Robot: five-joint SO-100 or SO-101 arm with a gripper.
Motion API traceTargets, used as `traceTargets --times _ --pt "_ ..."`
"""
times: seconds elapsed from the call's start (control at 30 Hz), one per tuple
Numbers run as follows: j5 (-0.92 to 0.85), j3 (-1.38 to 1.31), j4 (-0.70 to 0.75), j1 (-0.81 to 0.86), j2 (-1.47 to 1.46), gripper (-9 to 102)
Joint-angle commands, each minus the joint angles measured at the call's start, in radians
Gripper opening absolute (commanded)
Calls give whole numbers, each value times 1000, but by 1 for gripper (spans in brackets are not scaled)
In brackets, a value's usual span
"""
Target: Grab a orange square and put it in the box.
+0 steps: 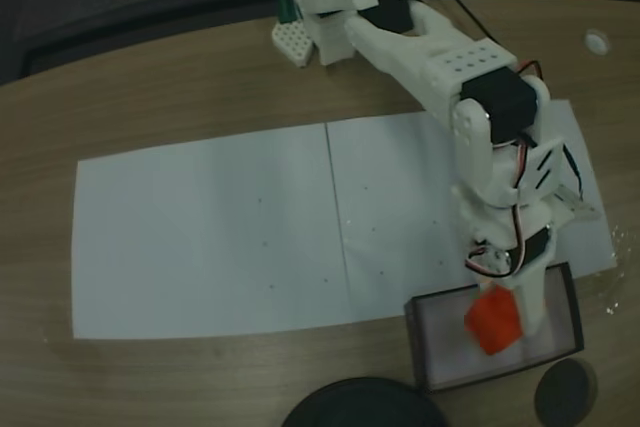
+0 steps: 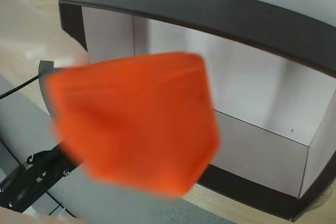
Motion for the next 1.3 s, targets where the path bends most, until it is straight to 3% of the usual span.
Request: traceTargets --times 0.0,0.17,0.33,0.57,0.97,1.27 --pt "6 -77 15 25 55 29" --pt "5 -118 114 49 123 25" --pt "3 -187 278 100 270 -1" --pt "84 -63 279 276 672 -1" --pt "97 673 262 388 1562 0" --pt "106 1255 100 385 2109 0"
